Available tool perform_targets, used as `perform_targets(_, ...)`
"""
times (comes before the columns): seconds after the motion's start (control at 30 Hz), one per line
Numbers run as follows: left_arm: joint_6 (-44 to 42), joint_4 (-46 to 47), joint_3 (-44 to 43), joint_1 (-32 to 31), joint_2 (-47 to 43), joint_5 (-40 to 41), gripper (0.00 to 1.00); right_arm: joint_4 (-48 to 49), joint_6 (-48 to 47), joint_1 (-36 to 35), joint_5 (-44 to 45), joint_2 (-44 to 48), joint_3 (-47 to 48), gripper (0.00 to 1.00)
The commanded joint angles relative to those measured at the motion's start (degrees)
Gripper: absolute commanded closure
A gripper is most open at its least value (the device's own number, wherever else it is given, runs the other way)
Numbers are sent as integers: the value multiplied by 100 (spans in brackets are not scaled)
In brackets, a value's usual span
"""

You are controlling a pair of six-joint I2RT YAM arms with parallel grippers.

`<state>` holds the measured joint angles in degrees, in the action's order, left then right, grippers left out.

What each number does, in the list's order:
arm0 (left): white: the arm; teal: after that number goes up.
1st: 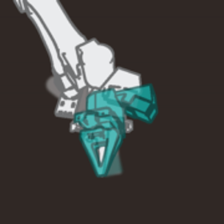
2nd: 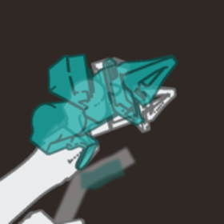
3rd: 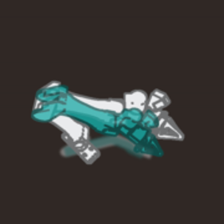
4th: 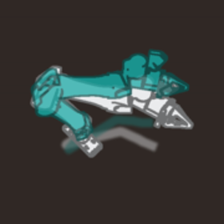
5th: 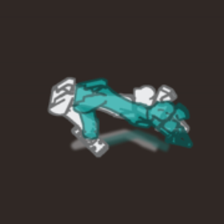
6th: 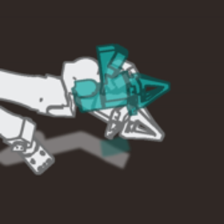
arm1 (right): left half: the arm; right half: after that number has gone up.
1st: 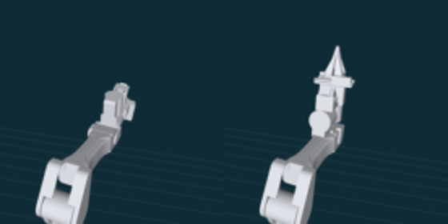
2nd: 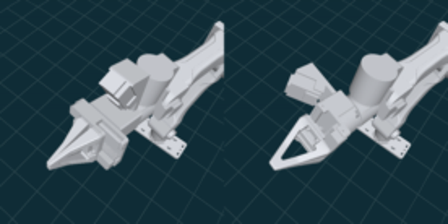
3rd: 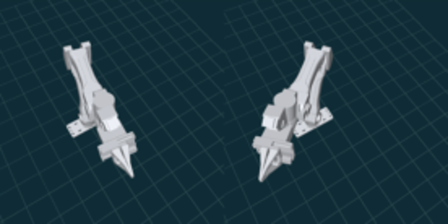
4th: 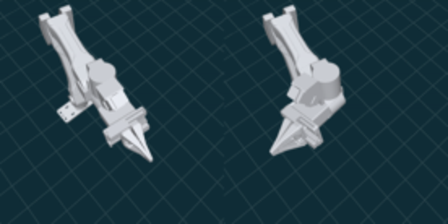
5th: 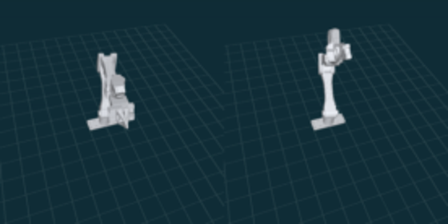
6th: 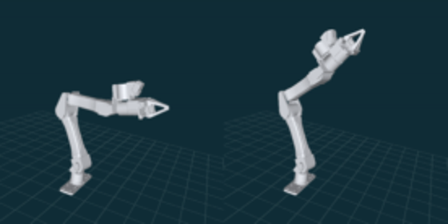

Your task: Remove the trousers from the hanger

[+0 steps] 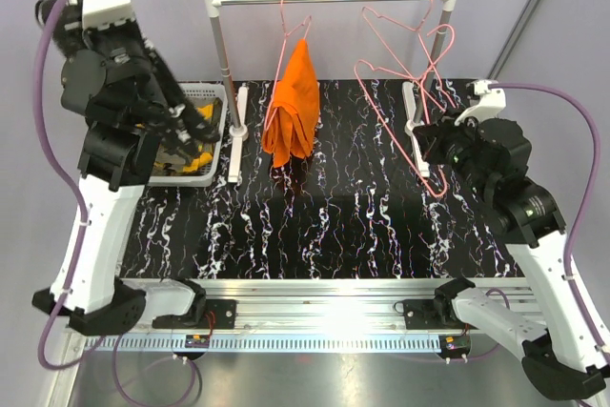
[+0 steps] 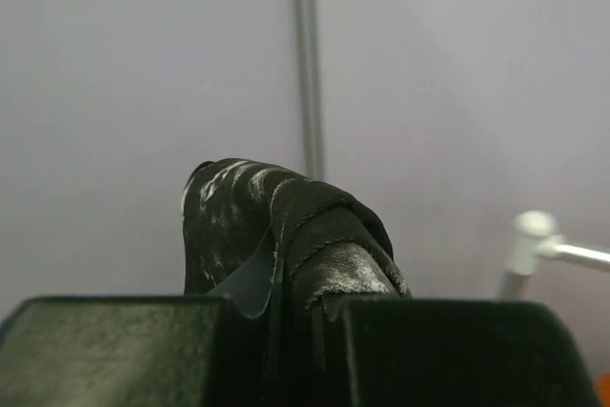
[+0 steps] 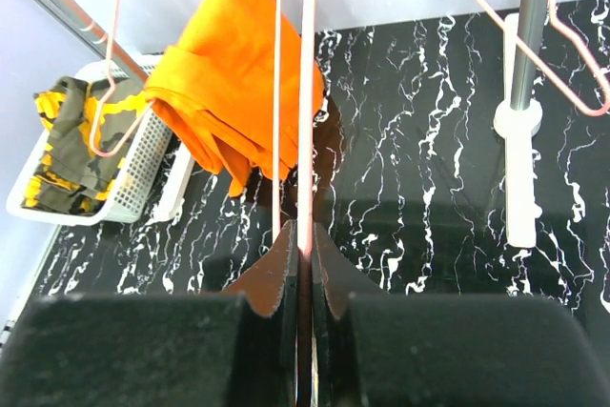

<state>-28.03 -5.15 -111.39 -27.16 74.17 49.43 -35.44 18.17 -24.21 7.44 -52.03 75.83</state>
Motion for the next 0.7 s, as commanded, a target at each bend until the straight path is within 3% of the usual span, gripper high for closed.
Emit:
perform_targets(0.0, 456, -163, 1081, 1024, -419, -784, 100, 116, 2, 21, -93, 193, 309, 100)
perform_targets(0.17, 842, -117, 2339, 2423, -264, -1436, 100, 116, 125, 21, -392, 439, 318, 100)
perform_targets(0.33, 413, 1154, 3553, 2584, 140, -1146, 100, 117, 204, 30, -612, 641, 309, 100)
perform_targets(0.47, 579, 1157, 3652, 2575, 701, -1295, 100, 29, 195, 21, -700, 764, 301, 100)
perform_targets(0.67, 1124, 191, 2967, 2496, 1668, -1454, 100, -15, 143, 21, -700, 949, 204, 100)
